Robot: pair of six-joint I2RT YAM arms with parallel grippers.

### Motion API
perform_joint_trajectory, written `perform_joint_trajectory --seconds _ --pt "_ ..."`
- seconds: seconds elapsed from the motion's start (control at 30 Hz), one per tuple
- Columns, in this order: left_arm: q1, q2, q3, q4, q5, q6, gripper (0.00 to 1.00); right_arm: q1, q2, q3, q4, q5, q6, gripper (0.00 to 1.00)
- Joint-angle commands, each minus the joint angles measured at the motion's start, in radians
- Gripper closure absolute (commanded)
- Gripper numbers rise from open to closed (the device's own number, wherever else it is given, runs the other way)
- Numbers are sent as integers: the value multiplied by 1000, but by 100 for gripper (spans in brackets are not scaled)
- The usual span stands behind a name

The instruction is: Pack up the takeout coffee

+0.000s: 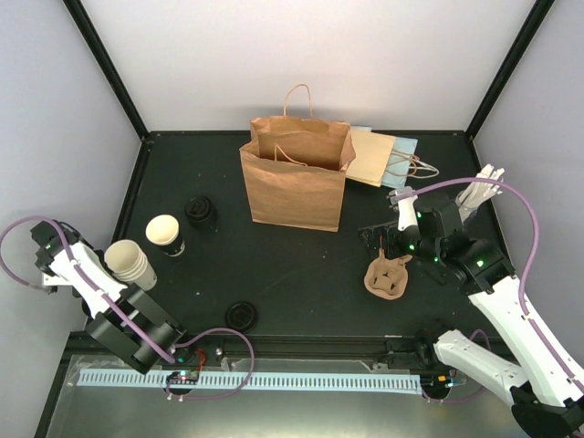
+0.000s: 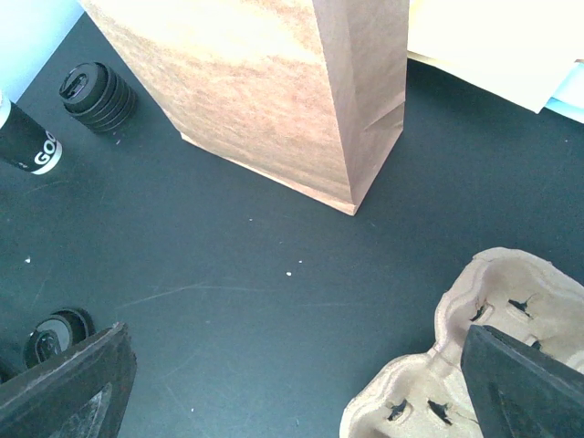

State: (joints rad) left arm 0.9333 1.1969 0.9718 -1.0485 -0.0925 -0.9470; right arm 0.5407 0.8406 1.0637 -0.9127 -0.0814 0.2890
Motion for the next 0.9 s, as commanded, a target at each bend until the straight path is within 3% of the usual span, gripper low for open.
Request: perform_joint_trajectory --seconds 0.0,0.87 --pt "6 -45 8 -23 15 -21 98 -5 -9 21 7 6 -14 0" --pt "4 -157 39 -113 -18 -3 98 -6 -5 24 11 -12 -16 0"
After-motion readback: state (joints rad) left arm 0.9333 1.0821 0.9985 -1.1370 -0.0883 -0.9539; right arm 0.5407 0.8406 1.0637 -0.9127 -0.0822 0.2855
